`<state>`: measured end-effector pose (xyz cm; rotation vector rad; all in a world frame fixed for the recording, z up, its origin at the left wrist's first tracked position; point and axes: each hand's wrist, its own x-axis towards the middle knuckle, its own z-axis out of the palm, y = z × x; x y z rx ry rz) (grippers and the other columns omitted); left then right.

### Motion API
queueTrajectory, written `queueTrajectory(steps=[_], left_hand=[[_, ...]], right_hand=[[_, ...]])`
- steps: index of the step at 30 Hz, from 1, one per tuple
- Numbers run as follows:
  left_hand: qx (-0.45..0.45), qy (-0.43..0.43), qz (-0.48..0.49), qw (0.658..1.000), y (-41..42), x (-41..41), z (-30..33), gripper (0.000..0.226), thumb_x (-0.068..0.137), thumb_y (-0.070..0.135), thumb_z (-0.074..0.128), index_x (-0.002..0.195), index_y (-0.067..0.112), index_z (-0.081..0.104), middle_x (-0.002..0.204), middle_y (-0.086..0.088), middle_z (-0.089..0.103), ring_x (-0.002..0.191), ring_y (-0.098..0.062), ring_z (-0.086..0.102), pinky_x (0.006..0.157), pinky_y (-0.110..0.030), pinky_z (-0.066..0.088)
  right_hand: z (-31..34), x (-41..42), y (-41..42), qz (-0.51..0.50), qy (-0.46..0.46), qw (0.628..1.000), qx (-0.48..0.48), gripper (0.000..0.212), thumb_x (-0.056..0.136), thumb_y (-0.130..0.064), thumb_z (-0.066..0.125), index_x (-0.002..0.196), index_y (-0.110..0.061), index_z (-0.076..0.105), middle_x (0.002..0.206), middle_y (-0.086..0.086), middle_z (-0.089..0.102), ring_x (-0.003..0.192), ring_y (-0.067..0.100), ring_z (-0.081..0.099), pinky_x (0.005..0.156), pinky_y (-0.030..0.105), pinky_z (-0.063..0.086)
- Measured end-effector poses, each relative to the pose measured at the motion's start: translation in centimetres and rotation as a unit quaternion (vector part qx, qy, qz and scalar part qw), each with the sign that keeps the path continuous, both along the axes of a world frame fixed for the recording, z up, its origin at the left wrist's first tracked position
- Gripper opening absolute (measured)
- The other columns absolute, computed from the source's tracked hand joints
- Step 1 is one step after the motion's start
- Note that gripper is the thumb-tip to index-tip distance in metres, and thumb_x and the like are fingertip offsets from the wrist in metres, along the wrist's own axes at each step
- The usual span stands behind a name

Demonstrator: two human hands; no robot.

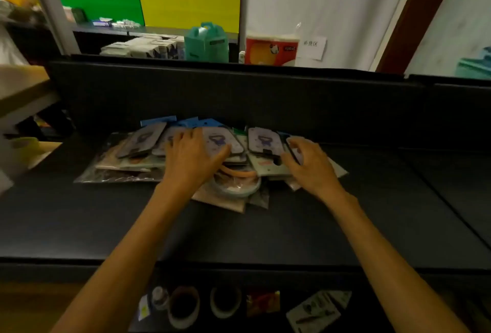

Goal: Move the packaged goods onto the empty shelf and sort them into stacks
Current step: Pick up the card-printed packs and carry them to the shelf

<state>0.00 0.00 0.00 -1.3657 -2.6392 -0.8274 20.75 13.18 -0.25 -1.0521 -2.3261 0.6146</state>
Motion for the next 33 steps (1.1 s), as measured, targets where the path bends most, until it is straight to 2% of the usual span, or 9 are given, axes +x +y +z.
queueTrajectory(steps=[4,8,12,18,23,26,28,30,33], left_hand=[[-0.031,-0.021,0.011,0.999,0.8,-1.4,-0.8,0.097,0.074,0.079,0.043,0.142,0.011,0.032,0.144,-0.016,0.037,0.133,-0.035,0.032,0.112,-0.053,0.024],[0.007,-0.032,-0.004,0.999,1.0,-2.0,-1.5,0.095,0.074,0.079,0.043,0.143,0.015,0.032,0.145,-0.012,0.038,0.133,-0.032,0.033,0.112,-0.051,0.022],[0.027,-0.02,-0.015,0.999,1.0,-2.1,-2.1,0.091,0.078,0.075,0.045,0.145,0.016,0.03,0.15,-0.008,0.035,0.137,-0.026,0.031,0.114,-0.047,0.019],[0.04,-0.016,-0.039,0.998,0.9,-1.9,-1.9,0.083,0.081,0.066,0.05,0.145,0.015,0.032,0.149,-0.007,0.038,0.137,-0.022,0.032,0.115,-0.043,0.019],[0.092,-0.118,-0.067,0.987,0.8,-2.2,-1.6,0.088,0.067,0.071,0.06,0.141,0.031,0.033,0.135,0.005,0.052,0.124,-0.015,0.048,0.106,-0.048,0.037],[0.109,-0.164,-0.075,0.978,1.1,-2.3,-1.8,0.098,0.058,0.073,0.061,0.142,0.034,0.029,0.135,0.007,0.053,0.123,-0.013,0.05,0.103,-0.047,0.042],[0.125,-0.181,-0.088,0.971,0.9,-2.1,-1.4,0.094,0.061,0.063,0.071,0.142,0.032,0.032,0.134,0.006,0.054,0.121,-0.011,0.052,0.099,-0.041,0.047],[0.152,-0.191,-0.104,0.964,0.7,-1.9,-1.1,0.083,0.068,0.04,0.079,0.138,0.031,0.037,0.131,0.009,0.053,0.114,-0.004,0.052,0.091,-0.024,0.049],[0.192,-0.188,-0.125,0.955,0.4,-1.7,-0.6,0.08,0.07,0.023,0.08,0.136,0.032,0.036,0.125,0.015,0.046,0.109,0.0,0.048,0.079,-0.012,0.044]], right_hand=[[-0.4,-2.7,0.7,-0.054,-0.055,0.997,0.011,0.061,0.09,-0.056,0.048,0.134,-0.015,0.047,0.135,0.008,0.049,0.123,0.023,0.044,0.097,0.032,0.036],[-1.6,-4.0,1.6,-0.091,-0.102,0.991,0.01,0.082,0.08,-0.075,0.042,0.134,-0.014,0.047,0.136,0.008,0.049,0.124,0.025,0.043,0.104,0.039,0.037],[-2.0,-4.4,1.7,-0.104,-0.094,0.99,0.002,0.092,0.067,-0.09,0.031,0.119,-0.019,0.056,0.118,0.004,0.057,0.11,0.026,0.052,0.093,0.045,0.045],[-1.8,-4.0,1.5,-0.089,-0.035,0.995,-0.038,0.077,0.07,-0.078,0.05,0.122,-0.022,0.056,0.12,0.003,0.057,0.113,0.025,0.049,0.093,0.046,0.045],[-2.0,-3.9,1.3,-0.075,0.029,0.992,-0.095,0.083,0.07,-0.061,0.069,0.139,-0.022,0.042,0.131,0.001,0.052,0.123,0.024,0.045,0.101,0.048,0.042],[-2.0,-4.3,1.3,-0.068,0.024,0.993,-0.09,0.082,0.075,-0.051,0.07,0.143,-0.022,0.035,0.138,0.002,0.048,0.128,0.025,0.042,0.106,0.049,0.038],[-1.9,-4.6,1.4,-0.084,-0.008,0.993,-0.08,0.084,0.072,-0.064,0.065,0.14,-0.021,0.039,0.14,0.006,0.044,0.127,0.027,0.043,0.104,0.05,0.039],[-2.0,-4.6,1.5,-0.094,-0.056,0.992,-0.07,0.086,0.068,-0.076,0.057,0.132,-0.018,0.046,0.137,0.008,0.045,0.123,0.028,0.044,0.103,0.049,0.039],[-1.9,-4.5,1.5,-0.106,-0.115,0.985,-0.07,0.095,0.07,-0.078,0.053,0.139,-0.015,0.038,0.147,0.009,0.03,0.133,0.032,0.029,0.111,0.049,0.026]])
